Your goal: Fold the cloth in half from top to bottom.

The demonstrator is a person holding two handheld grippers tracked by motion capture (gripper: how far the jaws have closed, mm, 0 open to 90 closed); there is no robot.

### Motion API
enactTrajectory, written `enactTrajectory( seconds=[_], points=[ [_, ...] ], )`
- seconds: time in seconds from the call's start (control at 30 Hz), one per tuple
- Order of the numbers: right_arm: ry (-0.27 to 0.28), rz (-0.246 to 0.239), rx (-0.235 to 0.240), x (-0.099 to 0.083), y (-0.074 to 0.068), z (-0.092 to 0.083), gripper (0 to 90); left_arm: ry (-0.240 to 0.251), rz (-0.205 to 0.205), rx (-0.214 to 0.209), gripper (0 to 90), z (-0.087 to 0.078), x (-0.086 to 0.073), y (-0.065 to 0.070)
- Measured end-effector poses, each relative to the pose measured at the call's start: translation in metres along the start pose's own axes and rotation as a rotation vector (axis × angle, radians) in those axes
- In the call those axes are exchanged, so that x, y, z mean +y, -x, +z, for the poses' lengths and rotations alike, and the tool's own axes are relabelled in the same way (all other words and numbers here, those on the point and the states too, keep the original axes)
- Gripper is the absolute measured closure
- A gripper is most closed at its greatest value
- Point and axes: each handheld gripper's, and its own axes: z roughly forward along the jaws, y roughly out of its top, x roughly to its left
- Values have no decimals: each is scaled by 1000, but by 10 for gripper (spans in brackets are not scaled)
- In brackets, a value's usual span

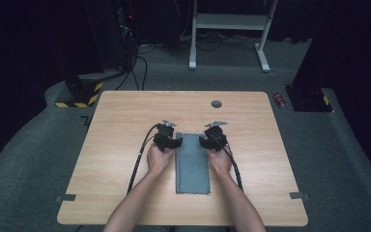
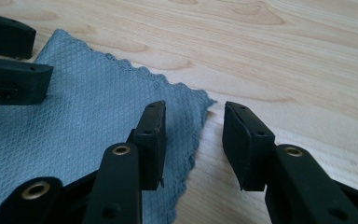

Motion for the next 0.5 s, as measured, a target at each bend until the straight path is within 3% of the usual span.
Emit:
enactTrajectory(
  seconds=[0.17,0.23,0.5],
  points=[
    [-14,-40,-7,5,-5,3,627,-31,57,15,564,1,4,1],
    [-13,-50,-1,4,-5,3,651,-43,68,3,610,1,6,3],
    [-21,-71,42,5,-6,3,815,-49,72,-32,758,1,7,4]
  ],
)
